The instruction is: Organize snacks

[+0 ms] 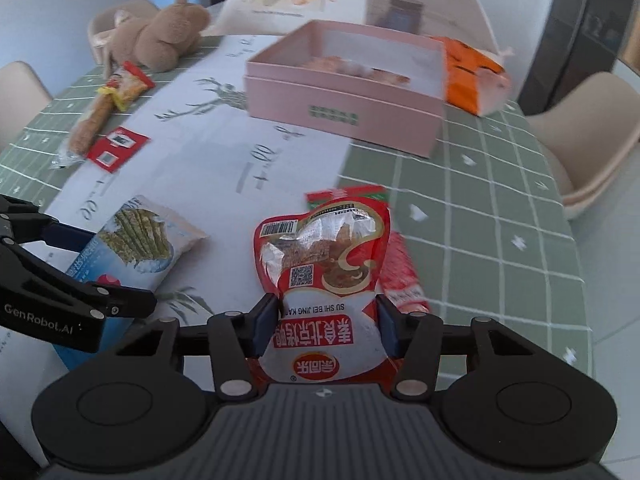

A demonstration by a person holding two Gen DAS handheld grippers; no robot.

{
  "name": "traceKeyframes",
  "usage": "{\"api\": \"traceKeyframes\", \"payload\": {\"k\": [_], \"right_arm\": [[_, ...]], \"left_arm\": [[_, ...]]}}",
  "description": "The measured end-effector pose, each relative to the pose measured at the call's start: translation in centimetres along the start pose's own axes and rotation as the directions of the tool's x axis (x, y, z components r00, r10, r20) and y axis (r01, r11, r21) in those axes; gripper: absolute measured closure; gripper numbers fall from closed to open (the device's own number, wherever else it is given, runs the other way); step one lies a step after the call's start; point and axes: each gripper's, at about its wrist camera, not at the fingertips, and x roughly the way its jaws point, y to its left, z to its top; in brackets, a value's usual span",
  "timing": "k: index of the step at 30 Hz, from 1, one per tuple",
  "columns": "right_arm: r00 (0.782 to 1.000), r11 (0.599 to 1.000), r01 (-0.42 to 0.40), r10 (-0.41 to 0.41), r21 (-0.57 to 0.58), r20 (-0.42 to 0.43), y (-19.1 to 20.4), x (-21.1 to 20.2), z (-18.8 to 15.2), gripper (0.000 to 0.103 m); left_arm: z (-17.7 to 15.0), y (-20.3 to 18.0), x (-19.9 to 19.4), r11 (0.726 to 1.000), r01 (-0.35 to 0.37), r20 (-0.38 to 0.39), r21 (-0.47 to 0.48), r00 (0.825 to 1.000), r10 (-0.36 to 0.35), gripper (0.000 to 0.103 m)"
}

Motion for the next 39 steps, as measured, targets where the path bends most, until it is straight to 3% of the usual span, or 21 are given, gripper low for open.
{"api": "traceKeyframes", "payload": {"k": [3, 6, 8, 15, 20, 22, 25, 27, 30, 31, 32, 39], "right_arm": [[1.0, 1.0, -0.002, 0.003, 0.029, -0.003, -0.8, -0.2, -0.5, 0.049], [1.0, 0.999, -0.005, 0.005, 0.045, -0.002, -1.1, -0.2, -0.7, 0.034], [1.0, 0.999, -0.022, 0.022, 0.043, -0.002, -1.2, -0.1, -0.9, 0.032], [0.998, 0.999, -0.053, 0.052, -0.014, -0.037, -0.3, 1.2, -1.3, 0.021], [0.999, 0.997, -0.03, 0.031, -0.065, 0.011, 0.5, 1.7, -1.6, 0.012], [0.999, 0.999, -0.037, 0.037, -0.026, 0.005, -0.3, 2.2, -1.5, 0.004], [0.999, 0.999, -0.049, 0.049, 0.009, 0.002, -1.2, 2.3, -1.6, 0.003], [0.999, 0.999, -0.052, 0.052, 0.015, -0.009, -1.4, 2.1, -1.7, 0.006], [0.999, 0.999, -0.044, 0.044, 0.01, -0.01, -1.6, 1.3, -1.8, 0.026], [0.998, 0.998, -0.054, 0.054, 0.014, -0.017, -1.8, 1.1, -1.8, 0.038], [0.999, 0.999, -0.05, 0.051, 0.02, -0.018, -1.9, 0.8, -1.7, 0.044], [0.999, 0.996, -0.047, 0.047, 0.069, 0.007, -3.0, -0.9, -1.0, 0.058]], "left_arm": [[0.0, -0.5, 0.4, 1.0, -0.016, -0.009, 0.018, 1.0, 0.016, 0.008], [0.0, -0.9, 0.5, 0.999, -0.032, -0.011, 0.027, 0.999, 0.033, 0.007], [0.0, -1.0, 0.6, 0.999, -0.04, -0.013, 0.03, 0.999, 0.04, 0.007], [-0.1, -1.1, 0.7, 0.998, -0.044, -0.015, 0.036, 0.999, 0.044, 0.006], [-0.1, -0.9, 0.6, 0.999, -0.037, -0.012, 0.026, 0.999, 0.037, 0.006], [-0.1, -1.0, 0.7, 0.999, -0.041, -0.013, 0.035, 0.999, 0.042, 0.006], [-0.3, -1.3, 0.9, 0.997, -0.052, -0.012, 0.054, 0.999, 0.052, 0.004], [-0.3, -1.4, 1.0, 0.997, -0.05, -0.013, 0.054, 0.999, 0.051, 0.003], [-0.2, -1.4, 1.0, 0.997, -0.049, -0.011, 0.051, 0.999, 0.05, 0.003], [-0.2, -1.4, 1.0, 0.998, -0.049, -0.01, 0.05, 0.999, 0.05, 0.002], [-0.1, -1.4, 1.1, 0.998, -0.05, -0.01, 0.049, 0.999, 0.05, 0.002], [-0.1, -1.1, 1.0, 0.998, -0.037, -0.006, 0.047, 0.999, 0.037, 0.002]]}}
